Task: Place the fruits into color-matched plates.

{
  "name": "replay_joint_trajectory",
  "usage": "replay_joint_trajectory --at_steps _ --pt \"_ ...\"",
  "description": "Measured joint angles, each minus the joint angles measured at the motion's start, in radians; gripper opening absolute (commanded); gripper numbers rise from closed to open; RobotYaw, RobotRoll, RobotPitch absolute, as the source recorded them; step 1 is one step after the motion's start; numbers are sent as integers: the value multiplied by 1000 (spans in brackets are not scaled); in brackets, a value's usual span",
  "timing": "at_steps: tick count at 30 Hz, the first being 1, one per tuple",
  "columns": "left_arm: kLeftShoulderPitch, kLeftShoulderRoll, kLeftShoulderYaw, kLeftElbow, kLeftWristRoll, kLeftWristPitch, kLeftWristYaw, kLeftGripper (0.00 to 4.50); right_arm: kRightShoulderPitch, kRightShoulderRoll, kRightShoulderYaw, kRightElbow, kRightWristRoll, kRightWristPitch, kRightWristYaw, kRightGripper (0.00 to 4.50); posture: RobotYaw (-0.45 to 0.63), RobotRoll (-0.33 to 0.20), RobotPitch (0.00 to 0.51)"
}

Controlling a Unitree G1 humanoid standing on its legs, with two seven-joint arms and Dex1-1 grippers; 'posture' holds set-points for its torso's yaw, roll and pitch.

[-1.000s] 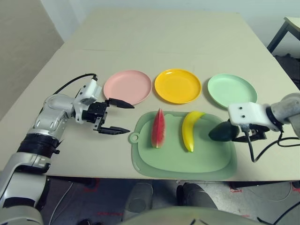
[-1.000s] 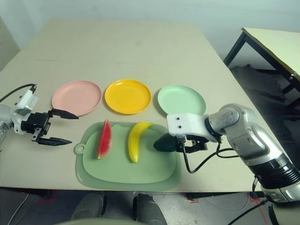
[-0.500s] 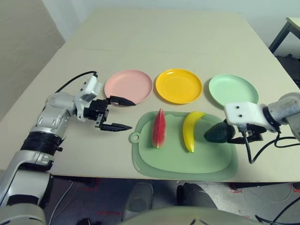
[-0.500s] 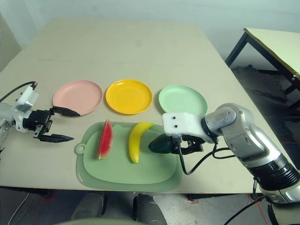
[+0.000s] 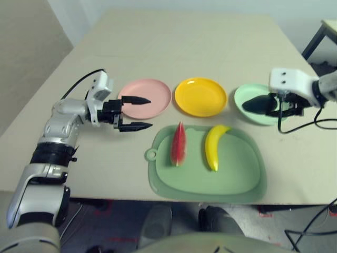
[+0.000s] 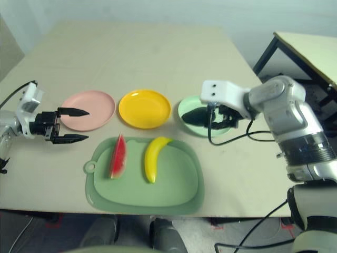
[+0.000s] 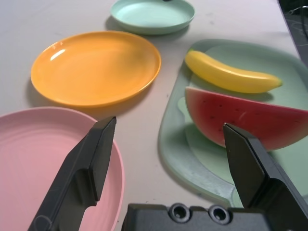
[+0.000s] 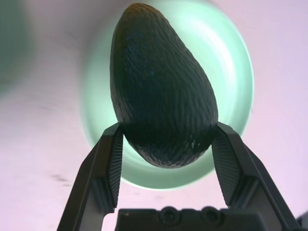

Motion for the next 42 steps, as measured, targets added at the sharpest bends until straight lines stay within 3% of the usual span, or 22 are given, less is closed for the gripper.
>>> replay_joint_trajectory --at_steps 5,9,10,12,16,18,22,26,32,42 --pt "3 -1 18 -2 26 -3 12 4500 -36 72 27 279 -87 -203 -110 2896 224 0 113" --pt "9 -4 23 -6 31 -4 12 4500 -39 88 35 342 -115 -283 -121 4266 225 0 114" --pt "13 -4 29 -7 31 -6 11 4500 -44 88 35 345 -119 -300 -120 4491 226 0 118" --pt "20 -1 35 -11 33 -13 9 4500 -59 85 35 336 -126 -341 -113 4491 226 0 117" --pt "30 9 41 -10 45 -29 -13 4500 -64 63 34 179 -109 -422 -3 4491 220 0 118" --pt "28 13 44 -7 53 -49 -31 4500 -47 63 29 1 -58 -403 92 4491 220 0 118" --pt "10 32 35 5 75 -97 -111 4500 85 125 19 -486 132 -250 247 4491 227 0 116" --pt "7 51 21 -12 47 -89 -167 4500 233 153 52 -719 197 -159 290 4491 236 0 119" --pt "22 74 12 -54 19 -81 -172 4500 299 144 86 -762 164 -151 286 4491 249 0 121" --pt "46 80 12 -82 5 -74 -174 4500 249 207 108 -608 59 -194 209 4491 274 0 113"
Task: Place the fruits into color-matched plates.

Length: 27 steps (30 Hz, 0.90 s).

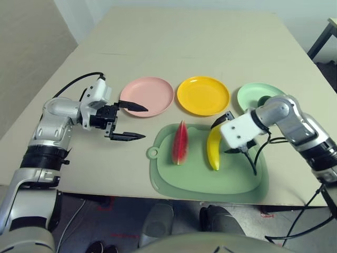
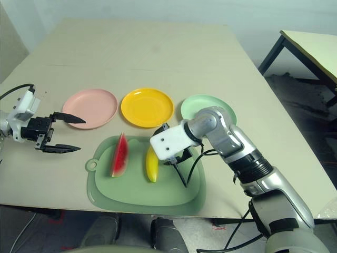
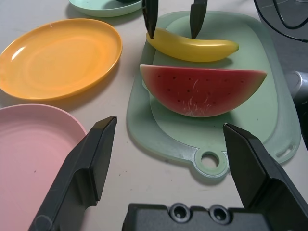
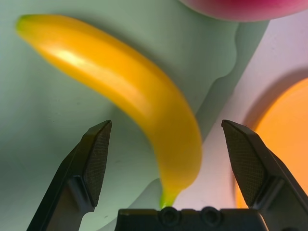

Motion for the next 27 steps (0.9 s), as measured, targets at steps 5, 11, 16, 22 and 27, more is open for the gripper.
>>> replay_joint_trajectory --at_steps 5,11,16,22,27 --pt "1 2 2 0 0 0 0 4500 20 2 18 6 -10 15 20 4085 284 0 117" --pt "2 10 6 -1 0 -5 0 4500 94 -44 16 -87 61 81 100 1843 275 0 117" --pt "1 5 14 -3 -10 20 0 4500 98 -92 -1 -115 106 105 130 1687 260 0 110" --pt "-50 -55 37 1 -11 74 60 4500 -114 -99 -73 -48 147 188 146 1687 235 0 102" --pt "-99 -82 53 22 7 132 154 4500 -349 18 -98 294 101 110 26 1687 233 0 105"
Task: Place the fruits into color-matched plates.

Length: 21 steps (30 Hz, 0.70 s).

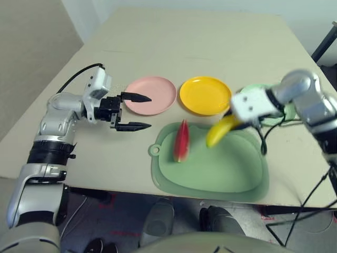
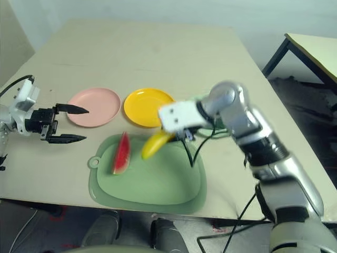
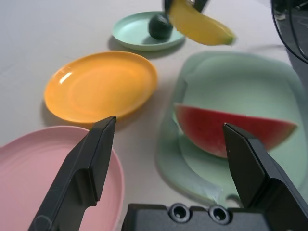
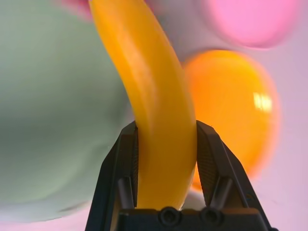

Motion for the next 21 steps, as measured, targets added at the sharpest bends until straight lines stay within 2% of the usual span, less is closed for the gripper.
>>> replay_joint_trajectory --at_steps 4,10,15,21 --pt "-35 -18 -5 61 80 -16 101 4500 -106 139 9 317 -85 -127 -181 1687 245 0 109" --pt "-25 -66 -9 50 167 22 278 4500 -137 314 73 682 -224 -282 -417 1687 279 0 124" --pt "51 -92 -14 -46 170 86 319 4500 -175 346 94 827 -304 -305 -540 1687 295 0 127" --pt "62 -103 -12 -110 167 123 342 4500 -191 349 95 885 -341 -304 -607 1687 287 0 124"
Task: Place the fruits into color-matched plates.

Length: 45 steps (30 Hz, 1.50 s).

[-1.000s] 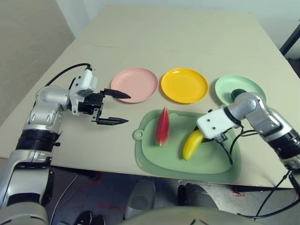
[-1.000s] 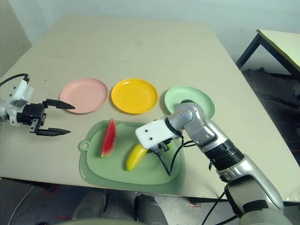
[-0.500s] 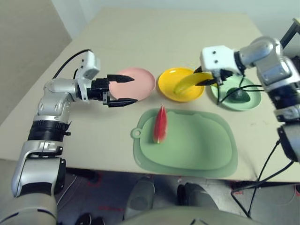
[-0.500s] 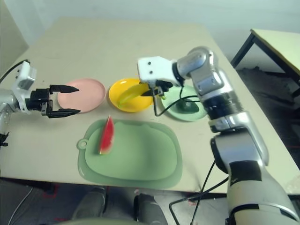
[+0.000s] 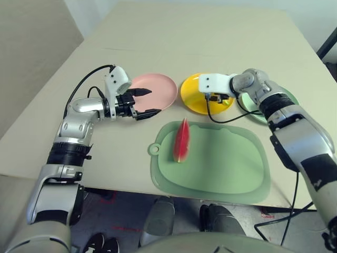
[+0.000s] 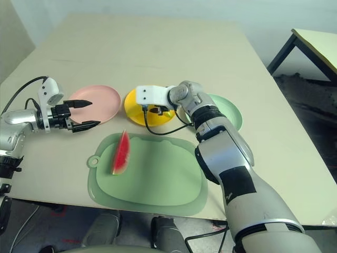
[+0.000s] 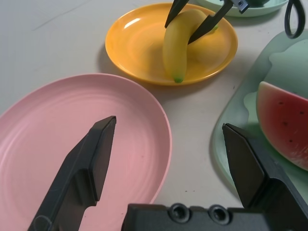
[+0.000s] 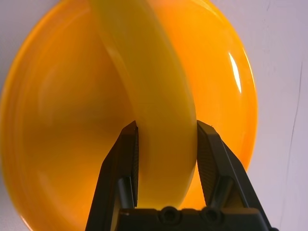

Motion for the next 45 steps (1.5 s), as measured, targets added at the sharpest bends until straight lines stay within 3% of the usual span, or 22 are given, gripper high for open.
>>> replay_joint_trajectory --at_steps 2,10,17,19,21,24,28,31,34,38,45 --pt "3 -11 0 -11 -1 6 4 4500 -7 0 0 4 -13 0 -1 1687 279 0 124" --pt "-37 -34 0 8 1 -5 -1 4500 -36 -12 -1 7 -25 -22 19 4415 253 0 122" --pt "-78 -38 -3 55 5 -50 -45 4500 -61 -85 -31 -56 12 -67 142 4490 255 0 122" --pt "-97 -29 -6 69 5 -93 -86 4500 -58 -133 -77 -146 80 -36 262 4490 262 0 122" --pt "-122 2 -24 90 17 -188 -156 4500 -14 -207 -150 -352 203 118 436 4490 266 0 122" --pt "-170 37 -48 149 56 -376 -243 4500 154 -352 -257 -774 389 517 629 4490 274 0 118" --pt "-242 25 -120 234 86 -601 -389 4500 585 -538 -418 -1301 622 1076 667 4490 262 0 114" --pt "-303 21 -219 253 78 -712 -471 4500 791 -511 -572 -1565 778 1354 583 4490 257 0 110" --pt "-404 63 -401 268 83 -860 -490 4500 902 -331 -750 -1782 876 1516 408 4490 251 0 109" --pt "-469 111 -581 280 39 -970 -491 4500 1171 -190 -800 -1926 883 1438 229 4490 232 0 108" --pt "-573 97 -804 330 -21 -1098 -492 4500 1519 -51 -726 -1892 818 821 183 4490 203 0 108"
